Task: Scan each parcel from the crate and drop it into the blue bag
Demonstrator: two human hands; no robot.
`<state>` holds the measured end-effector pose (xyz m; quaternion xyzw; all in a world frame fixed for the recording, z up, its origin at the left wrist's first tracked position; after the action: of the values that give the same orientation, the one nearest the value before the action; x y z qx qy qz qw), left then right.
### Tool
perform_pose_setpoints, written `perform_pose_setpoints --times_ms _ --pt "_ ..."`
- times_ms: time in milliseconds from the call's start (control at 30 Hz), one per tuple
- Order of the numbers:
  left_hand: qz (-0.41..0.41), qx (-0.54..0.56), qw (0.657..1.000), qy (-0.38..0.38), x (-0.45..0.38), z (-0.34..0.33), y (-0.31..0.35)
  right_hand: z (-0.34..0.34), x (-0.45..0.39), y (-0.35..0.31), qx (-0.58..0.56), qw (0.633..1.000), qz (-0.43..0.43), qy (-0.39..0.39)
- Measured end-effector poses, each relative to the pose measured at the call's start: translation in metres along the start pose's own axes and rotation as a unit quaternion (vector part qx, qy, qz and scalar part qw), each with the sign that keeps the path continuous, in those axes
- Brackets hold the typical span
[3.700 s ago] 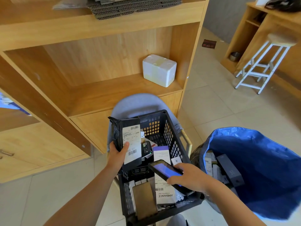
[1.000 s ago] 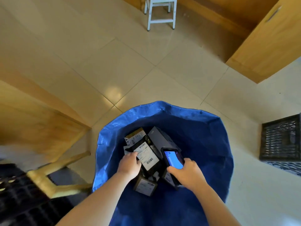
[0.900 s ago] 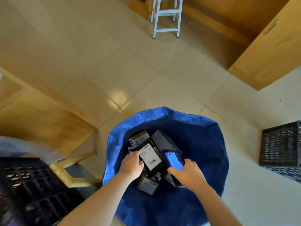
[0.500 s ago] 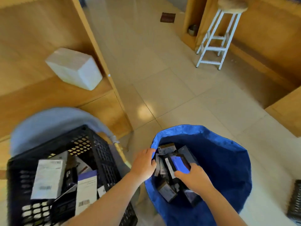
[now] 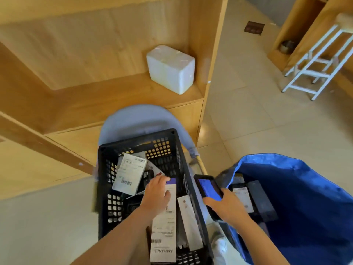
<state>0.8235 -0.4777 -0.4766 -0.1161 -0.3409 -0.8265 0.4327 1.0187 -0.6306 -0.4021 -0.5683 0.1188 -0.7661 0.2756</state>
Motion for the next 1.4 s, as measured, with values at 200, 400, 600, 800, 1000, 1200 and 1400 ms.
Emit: perform_pose_setpoints --times_ms 200,400,600,800,1000,1200,1400 --pt "0.114 0.045 0.992 -0.013 0.013 0.019 -0.106 -0.053 -0.014 -0.047 -0.001 1.0 0.014 -0.016" --pt "0.183 0.104 0.978 0.013 0.011 0.047 -0.168 -0.087 -0.025 -0.07 0.007 1.0 0.019 -0.017" --pt "0.227 0.242 0.943 0.006 -0.025 0.052 -0.196 -0.094 -0.021 -0.074 0.037 0.999 0.001 -0.009" --pt "0.282 0.181 0.941 -0.042 -0.04 0.045 -0.199 -0.091 -0.013 -0.066 0.038 0.999 -0.003 -0.007" --pt "0.287 0.121 0.949 -0.038 -0.032 0.044 -0.189 -0.087 -0.01 -0.055 0.04 0.999 -0.01 -0.005" --pt "0.238 0.25 0.939 -0.019 -0.012 0.045 -0.184 -0.082 0.0 -0.057 0.045 0.999 0.005 -0.022" --pt "0.209 0.416 0.885 -0.018 0.022 0.043 -0.167 -0.079 0.012 -0.067 0.078 0.995 0.039 -0.057"
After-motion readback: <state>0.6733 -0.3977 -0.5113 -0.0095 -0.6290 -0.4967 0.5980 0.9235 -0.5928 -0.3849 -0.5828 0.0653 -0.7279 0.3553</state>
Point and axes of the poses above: each hand's wrist, its own x-axis away from the middle knuckle, its own z-axis out of the back of the hand, y = z × x, the point moved 7 cm from there along -x, towards the middle knuckle, and after that the axes turned 15 degrees about -y, right-handed, at the moved point
